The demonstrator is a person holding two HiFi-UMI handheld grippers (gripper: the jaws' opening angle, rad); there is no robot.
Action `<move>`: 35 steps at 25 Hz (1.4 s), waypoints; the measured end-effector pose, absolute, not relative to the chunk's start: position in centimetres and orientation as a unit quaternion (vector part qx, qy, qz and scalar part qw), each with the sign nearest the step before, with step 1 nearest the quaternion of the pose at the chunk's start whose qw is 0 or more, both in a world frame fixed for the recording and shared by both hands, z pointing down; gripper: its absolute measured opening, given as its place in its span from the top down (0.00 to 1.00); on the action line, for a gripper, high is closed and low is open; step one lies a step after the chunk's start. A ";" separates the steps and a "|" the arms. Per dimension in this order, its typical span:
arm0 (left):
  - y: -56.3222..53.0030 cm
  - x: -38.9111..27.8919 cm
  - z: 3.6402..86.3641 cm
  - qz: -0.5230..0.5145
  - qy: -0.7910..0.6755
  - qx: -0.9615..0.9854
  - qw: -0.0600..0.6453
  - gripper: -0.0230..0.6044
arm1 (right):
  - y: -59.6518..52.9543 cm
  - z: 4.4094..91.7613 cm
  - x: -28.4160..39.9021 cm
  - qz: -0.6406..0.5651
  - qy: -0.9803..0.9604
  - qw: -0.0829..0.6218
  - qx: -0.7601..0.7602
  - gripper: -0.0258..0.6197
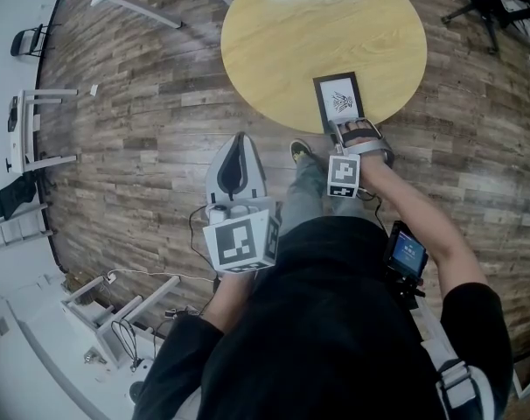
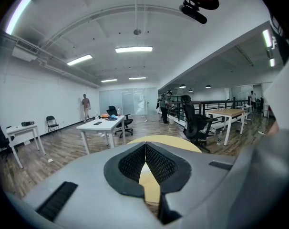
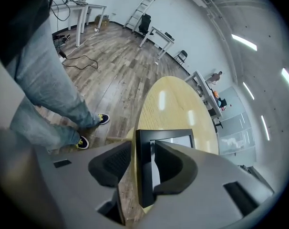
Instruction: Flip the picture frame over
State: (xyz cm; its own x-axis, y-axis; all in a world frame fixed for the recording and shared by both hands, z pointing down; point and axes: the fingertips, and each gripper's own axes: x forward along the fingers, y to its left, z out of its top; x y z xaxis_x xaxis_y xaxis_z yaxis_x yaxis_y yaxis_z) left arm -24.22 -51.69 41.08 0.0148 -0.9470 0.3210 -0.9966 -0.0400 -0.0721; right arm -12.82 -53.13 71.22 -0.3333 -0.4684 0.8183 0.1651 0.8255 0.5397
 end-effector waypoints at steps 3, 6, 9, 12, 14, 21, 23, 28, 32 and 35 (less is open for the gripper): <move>-51.6 -24.6 41.1 0.144 -0.689 0.706 0.085 0.93 | -52.5 70.7 -12.9 -0.261 -0.776 0.566 0.092 0.77; -51.4 -24.9 41.1 0.144 -0.689 0.705 0.084 0.93 | -51.9 69.6 -13.5 -0.249 -0.790 0.554 0.088 0.78; -51.3 -24.7 41.0 0.141 -0.691 0.704 0.086 0.93 | -51.9 67.4 -14.1 -0.200 -0.825 0.520 0.093 0.80; -51.7 -24.4 41.0 0.142 -0.690 0.705 0.087 0.93 | -53.4 63.5 -15.1 -0.119 -0.872 0.460 0.118 0.81; -52.0 -24.4 41.0 0.143 -0.689 0.706 0.087 0.93 | -54.7 60.5 -15.8 -0.059 -0.901 0.407 0.133 0.82; -52.4 -23.9 41.1 0.147 -0.685 0.708 0.085 0.93 | -60.1 54.4 -14.6 0.233 -0.935 0.184 0.195 0.83; -52.6 -23.6 40.9 0.149 -0.683 0.710 0.083 0.93 | -61.3 54.1 -13.3 0.302 -0.920 0.134 0.212 0.83; -53.4 -22.7 41.0 0.154 -0.673 0.718 0.087 0.93 | -63.9 54.6 -8.9 0.432 -0.864 0.026 0.258 0.83; -54.2 -21.9 41.0 0.156 -0.664 0.727 0.083 0.93 | -65.2 55.5 -5.9 0.490 -0.820 -0.035 0.295 0.83; -54.3 -21.3 41.2 0.157 -0.655 0.734 0.087 0.93 | -65.1 56.9 -4.4 0.502 -0.802 -0.037 0.320 0.83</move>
